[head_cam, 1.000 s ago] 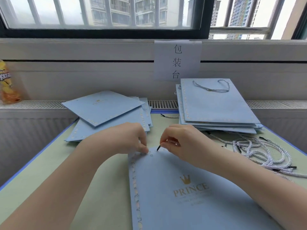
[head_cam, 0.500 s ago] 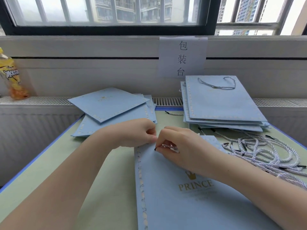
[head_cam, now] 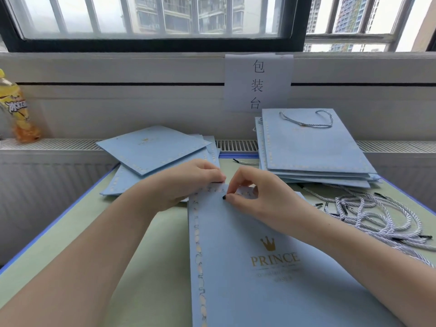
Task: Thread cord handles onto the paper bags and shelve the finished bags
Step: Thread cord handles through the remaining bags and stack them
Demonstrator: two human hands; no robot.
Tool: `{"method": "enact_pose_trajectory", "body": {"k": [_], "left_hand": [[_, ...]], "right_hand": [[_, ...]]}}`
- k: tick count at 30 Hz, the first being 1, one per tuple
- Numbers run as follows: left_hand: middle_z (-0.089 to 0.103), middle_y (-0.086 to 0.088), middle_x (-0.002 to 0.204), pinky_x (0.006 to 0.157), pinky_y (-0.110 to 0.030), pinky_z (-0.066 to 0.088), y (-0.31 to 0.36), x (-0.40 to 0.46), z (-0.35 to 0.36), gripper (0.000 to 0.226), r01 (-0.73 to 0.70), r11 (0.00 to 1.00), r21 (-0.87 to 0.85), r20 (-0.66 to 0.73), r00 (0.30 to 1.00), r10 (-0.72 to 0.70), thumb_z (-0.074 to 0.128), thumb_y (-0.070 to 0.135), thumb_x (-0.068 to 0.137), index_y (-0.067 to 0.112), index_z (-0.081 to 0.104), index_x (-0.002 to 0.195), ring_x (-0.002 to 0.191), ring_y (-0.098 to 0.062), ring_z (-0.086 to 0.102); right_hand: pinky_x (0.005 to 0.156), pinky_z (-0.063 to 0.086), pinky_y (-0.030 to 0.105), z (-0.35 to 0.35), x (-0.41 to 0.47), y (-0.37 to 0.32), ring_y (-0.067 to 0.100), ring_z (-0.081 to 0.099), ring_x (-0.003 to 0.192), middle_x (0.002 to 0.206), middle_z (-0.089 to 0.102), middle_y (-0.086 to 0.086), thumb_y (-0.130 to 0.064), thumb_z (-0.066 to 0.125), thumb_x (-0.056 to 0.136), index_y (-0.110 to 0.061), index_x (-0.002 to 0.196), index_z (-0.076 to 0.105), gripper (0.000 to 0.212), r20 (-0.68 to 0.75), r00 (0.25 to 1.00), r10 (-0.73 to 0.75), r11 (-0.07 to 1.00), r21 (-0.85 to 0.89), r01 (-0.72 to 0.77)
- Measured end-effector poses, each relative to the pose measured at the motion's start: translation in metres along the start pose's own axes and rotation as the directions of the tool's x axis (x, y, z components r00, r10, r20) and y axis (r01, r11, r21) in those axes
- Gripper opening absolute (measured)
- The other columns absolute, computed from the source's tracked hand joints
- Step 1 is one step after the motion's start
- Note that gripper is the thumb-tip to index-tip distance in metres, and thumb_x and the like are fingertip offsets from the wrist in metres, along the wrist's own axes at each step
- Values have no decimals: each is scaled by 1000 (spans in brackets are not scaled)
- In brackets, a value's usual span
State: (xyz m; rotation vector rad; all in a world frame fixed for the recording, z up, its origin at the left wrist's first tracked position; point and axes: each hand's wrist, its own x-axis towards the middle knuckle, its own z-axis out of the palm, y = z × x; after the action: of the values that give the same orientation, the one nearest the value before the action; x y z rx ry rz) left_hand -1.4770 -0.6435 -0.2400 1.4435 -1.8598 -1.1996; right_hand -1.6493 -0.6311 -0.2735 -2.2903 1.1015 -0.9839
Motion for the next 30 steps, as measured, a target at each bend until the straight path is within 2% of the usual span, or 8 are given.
{"method": "enact_pose_trajectory", "body": {"k": [5,10,15,19,23,25,27,30], "left_hand": [[54,-5,63,52,-24,41,-2,3,1,33,43,998,-35,-32,999,-44,49,29,96,11,52,68,52,-16,51],[63,-15,78,57,-26,46,-6,5,2,48,49,997,-64,19,999,-48,48,45,95,1,65,88,63,-24,58],[67,-11,71,51,-22,49,-6,8,3,50,46,994,-98,11,999,-46,49,50,92,4,66,80,54,-18,61],[50,-5,53,43,-18,39,-9,13,8,48,-18,993,-120,-111,994,5,51,45,93,12,49,58,40,-14,46],[43,-8,59,50,-25,32,-14,15,9,50,-48,998,-31,-135,990,44,50,50,91,16,44,56,49,-19,38],[43,-5,55,50,-26,30,-14,15,8,51,-52,999,12,-137,989,53,51,52,89,16,44,54,48,-19,37],[44,-9,59,50,-26,28,-14,15,8,49,-66,995,74,-129,989,75,51,53,88,11,51,63,52,-19,37],[38,-3,54,43,-21,23,-16,15,11,46,-94,972,214,-123,985,122,52,49,90,11,48,64,47,-16,30]], "right_hand": [[70,36,12,2,-1,-2,0,53,80,82,60,-17,-16,66,84,-30,79,57,17,-14,997,-81,997,-14,81],[75,38,14,3,-1,2,1,53,84,85,58,-18,-25,61,84,-28,84,58,4,-39,984,-172,982,-90,167],[82,37,12,3,-1,7,2,51,90,91,56,-15,-40,49,86,-21,89,57,21,-56,978,-198,978,-74,194],[81,41,21,5,-1,9,7,51,90,93,55,-8,-44,47,86,-21,88,54,24,-56,981,-184,979,-102,178],[79,41,27,4,-2,10,14,50,88,98,53,-1,-35,56,91,-24,85,48,15,11,984,-180,958,-223,178],[76,43,30,2,0,12,19,52,85,97,55,2,-37,49,93,-18,85,50,21,-13,968,-250,906,-355,230],[66,44,32,-2,2,14,22,53,71,86,57,4,-38,38,94,-13,83,51,30,-71,930,-361,809,-519,275],[54,29,19,-6,2,12,12,30,53,64,47,-6,-31,38,93,-16,81,42,20,-114,887,-448,720,-633,282]]}}
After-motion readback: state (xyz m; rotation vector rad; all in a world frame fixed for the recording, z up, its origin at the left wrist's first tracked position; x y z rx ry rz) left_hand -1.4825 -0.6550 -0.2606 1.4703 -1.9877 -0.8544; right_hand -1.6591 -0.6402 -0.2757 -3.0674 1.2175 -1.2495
